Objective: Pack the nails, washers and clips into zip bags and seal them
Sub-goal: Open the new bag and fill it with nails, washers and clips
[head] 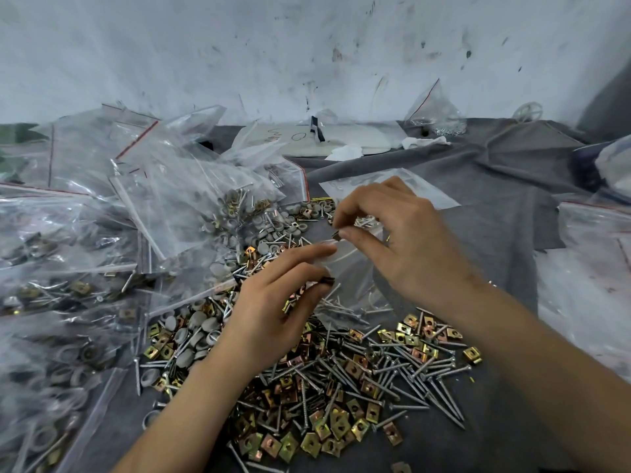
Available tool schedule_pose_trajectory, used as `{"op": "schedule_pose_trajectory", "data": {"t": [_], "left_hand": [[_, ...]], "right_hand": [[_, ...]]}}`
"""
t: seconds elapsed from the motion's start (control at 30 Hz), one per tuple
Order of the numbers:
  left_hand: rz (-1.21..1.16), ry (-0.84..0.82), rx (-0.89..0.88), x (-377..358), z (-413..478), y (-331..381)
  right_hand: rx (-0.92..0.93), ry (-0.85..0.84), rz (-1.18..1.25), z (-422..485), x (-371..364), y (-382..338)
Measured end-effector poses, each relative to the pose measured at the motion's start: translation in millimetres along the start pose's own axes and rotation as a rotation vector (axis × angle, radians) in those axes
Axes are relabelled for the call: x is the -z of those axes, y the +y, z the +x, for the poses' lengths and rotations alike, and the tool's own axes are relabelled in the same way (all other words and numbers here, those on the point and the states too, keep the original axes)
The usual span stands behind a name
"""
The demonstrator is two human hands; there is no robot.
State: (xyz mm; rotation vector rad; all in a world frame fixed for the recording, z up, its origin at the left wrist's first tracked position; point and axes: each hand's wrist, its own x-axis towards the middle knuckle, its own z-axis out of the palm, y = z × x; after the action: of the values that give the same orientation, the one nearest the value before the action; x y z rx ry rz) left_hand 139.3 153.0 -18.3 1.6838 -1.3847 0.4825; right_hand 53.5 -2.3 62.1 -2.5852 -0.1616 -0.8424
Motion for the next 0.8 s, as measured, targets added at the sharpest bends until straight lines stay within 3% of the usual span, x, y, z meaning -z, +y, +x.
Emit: {"op": "schedule_pose_trajectory", "data": {"t": [0.1, 0.17, 0.33, 0.57, 0.7, 0.8], "left_hand": [[-0.002, 0.015, 0.007, 0, 0, 1], [-0.003, 0.023, 0.01, 0, 0, 2], [-0.008, 0.08, 0.025, -1, 1, 3], [-0.048, 0.132, 0.047, 0, 1, 5], [-0.045, 0.154, 0.088, 0, 0, 5], [-0.022, 0.179, 0.092, -1, 0, 4]], "right_hand": [[0.056, -0.222, -0.158, 3, 5, 4], [0.047, -0.256, -0.18, 4, 8, 5], [0.037, -0.201, -0.049, 0, 12, 0], [0.027, -0.254, 0.071, -4, 7, -10], [-0.018, -0.131, 0.089, -2, 7, -9], [-0.018, -0.043, -0.029, 3, 11, -5]]}}
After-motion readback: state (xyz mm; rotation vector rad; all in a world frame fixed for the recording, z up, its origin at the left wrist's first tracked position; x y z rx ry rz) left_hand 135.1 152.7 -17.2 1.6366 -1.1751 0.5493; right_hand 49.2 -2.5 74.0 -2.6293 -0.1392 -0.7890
